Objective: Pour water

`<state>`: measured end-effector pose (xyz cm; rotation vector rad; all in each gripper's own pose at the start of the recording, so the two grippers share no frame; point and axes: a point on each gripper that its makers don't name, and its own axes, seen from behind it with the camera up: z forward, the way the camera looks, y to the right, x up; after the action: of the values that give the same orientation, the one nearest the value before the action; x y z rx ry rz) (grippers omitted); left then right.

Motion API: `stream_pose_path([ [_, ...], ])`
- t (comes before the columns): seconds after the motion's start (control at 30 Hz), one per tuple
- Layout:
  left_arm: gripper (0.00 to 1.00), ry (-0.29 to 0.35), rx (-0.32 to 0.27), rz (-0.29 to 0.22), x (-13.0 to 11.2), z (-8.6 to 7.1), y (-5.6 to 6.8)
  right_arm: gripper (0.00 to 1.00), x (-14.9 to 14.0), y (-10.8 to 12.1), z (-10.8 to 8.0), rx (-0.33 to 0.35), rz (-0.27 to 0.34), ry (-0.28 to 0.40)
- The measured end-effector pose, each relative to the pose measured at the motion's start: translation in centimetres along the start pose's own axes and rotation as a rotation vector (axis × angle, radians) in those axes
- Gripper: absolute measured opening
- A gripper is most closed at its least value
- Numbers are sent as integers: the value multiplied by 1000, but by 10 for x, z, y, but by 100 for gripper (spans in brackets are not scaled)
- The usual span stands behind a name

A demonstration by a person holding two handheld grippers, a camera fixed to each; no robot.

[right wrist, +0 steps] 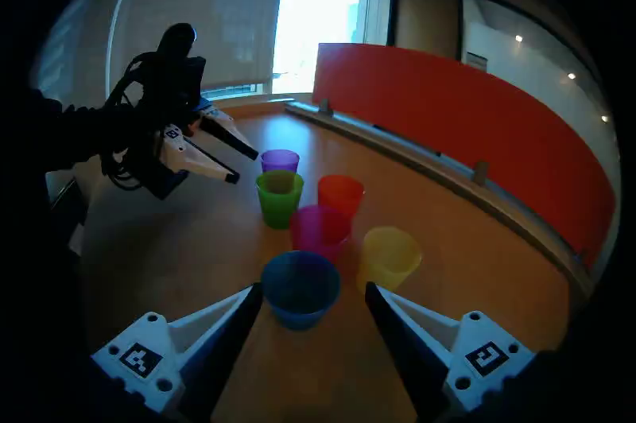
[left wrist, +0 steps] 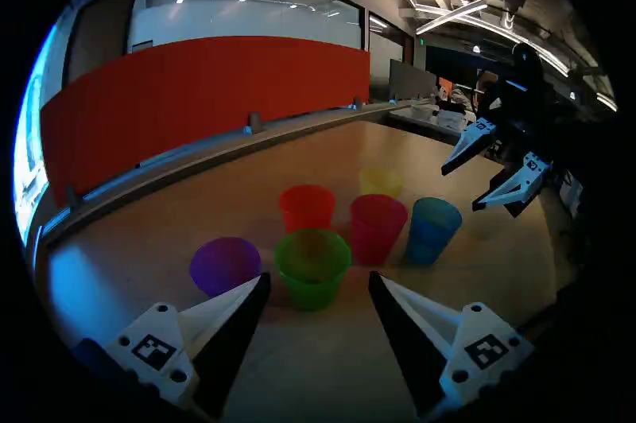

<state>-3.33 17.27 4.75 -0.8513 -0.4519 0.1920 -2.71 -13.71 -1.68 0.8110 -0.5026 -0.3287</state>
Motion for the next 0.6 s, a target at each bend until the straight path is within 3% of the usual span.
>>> stream_pose_path([
  [0.2,91,-26,1,26,-9,9,1,100,-7,-3,5,10,-4,-16],
  [0.6,91,-57,11,18,-19,26,-5,100,-14,-4,13,17,-10,-41],
])
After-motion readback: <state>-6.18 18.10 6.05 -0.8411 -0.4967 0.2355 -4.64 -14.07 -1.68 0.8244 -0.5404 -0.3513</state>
